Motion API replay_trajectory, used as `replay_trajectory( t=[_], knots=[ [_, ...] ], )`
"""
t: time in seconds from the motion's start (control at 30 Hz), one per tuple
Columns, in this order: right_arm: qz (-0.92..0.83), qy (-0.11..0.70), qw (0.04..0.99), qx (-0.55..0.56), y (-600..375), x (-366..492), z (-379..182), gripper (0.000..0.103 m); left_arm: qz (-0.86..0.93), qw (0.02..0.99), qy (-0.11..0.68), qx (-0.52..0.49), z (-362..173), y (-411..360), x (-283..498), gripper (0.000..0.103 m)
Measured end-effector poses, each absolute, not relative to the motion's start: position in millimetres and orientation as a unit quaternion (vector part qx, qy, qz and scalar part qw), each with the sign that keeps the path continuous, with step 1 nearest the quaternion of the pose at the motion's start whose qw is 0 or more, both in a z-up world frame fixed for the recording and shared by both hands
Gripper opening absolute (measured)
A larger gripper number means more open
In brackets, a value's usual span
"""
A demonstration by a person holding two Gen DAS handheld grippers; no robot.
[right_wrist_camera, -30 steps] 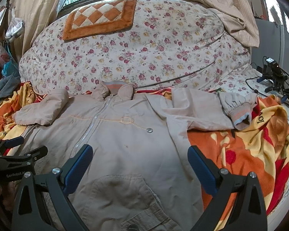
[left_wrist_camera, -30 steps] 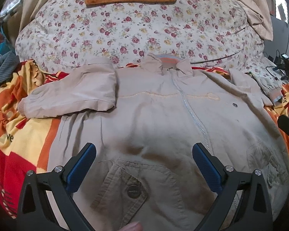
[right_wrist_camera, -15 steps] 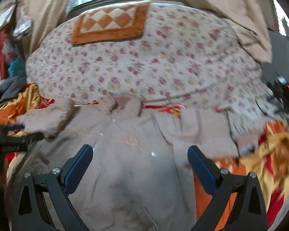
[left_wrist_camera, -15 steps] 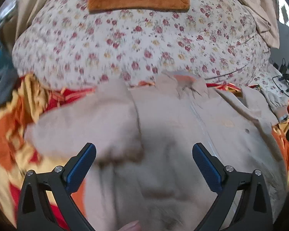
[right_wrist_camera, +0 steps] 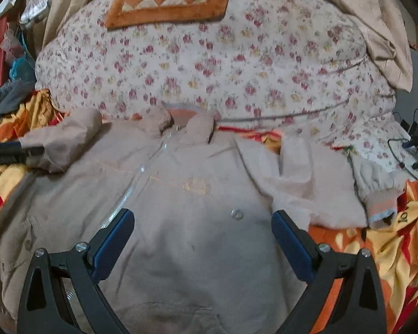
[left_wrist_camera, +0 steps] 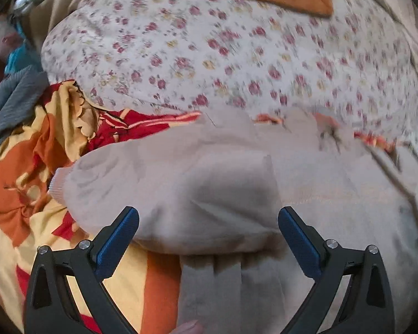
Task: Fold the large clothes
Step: 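Move the left gripper along the jacket sleeve toward its ribbed cuff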
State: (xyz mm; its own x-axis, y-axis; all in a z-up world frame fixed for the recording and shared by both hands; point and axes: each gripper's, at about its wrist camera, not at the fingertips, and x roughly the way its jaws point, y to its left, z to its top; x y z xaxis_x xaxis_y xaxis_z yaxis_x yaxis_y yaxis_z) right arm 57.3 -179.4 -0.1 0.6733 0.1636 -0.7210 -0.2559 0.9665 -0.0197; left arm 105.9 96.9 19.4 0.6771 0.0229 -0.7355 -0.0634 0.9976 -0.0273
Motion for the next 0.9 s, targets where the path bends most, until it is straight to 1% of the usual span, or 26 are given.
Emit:
replay_trajectory(
  t=[0.07,0.23,0.33,0.43,0.63,0.73,0.9],
  knots=[
    [0.113,0.421,0.897,-0.071,-174.6,60.5,-17.4,0.1,0.022,0.915,0.4,-0.051,18.3,105.4,104.7,0.091],
    [0.12,0.468,0.869,-0.11,-162.3,60.4,-46.3,0.1,-0.005,0.906,0.41,-0.103,11.8,115.9,110.0,0.093],
    [0.12,0.462,0.871,-0.113,-163.9,56.3,-47.8,0.101,-0.013,0.907,0.406,-0.111,14.9,116.3,109.9,0.093],
    [0.119,0.465,0.871,-0.103,-166.6,54.2,-49.1,0.103,-0.017,0.908,0.405,-0.103,17.0,113.6,108.7,0.093],
    [0.118,0.462,0.873,-0.103,-167.0,53.7,-49.9,0.103,-0.01,0.916,0.393,-0.083,21.7,111.2,104.3,0.092],
    [0.117,0.461,0.873,-0.107,-164.5,55.2,-49.1,0.103,-0.004,0.916,0.394,-0.078,21.0,113.0,104.0,0.089],
    [0.117,0.461,0.873,-0.107,-163.8,55.1,-49.1,0.103,0.01,0.915,0.39,-0.104,23.1,138.1,101.6,0.089]
  ],
)
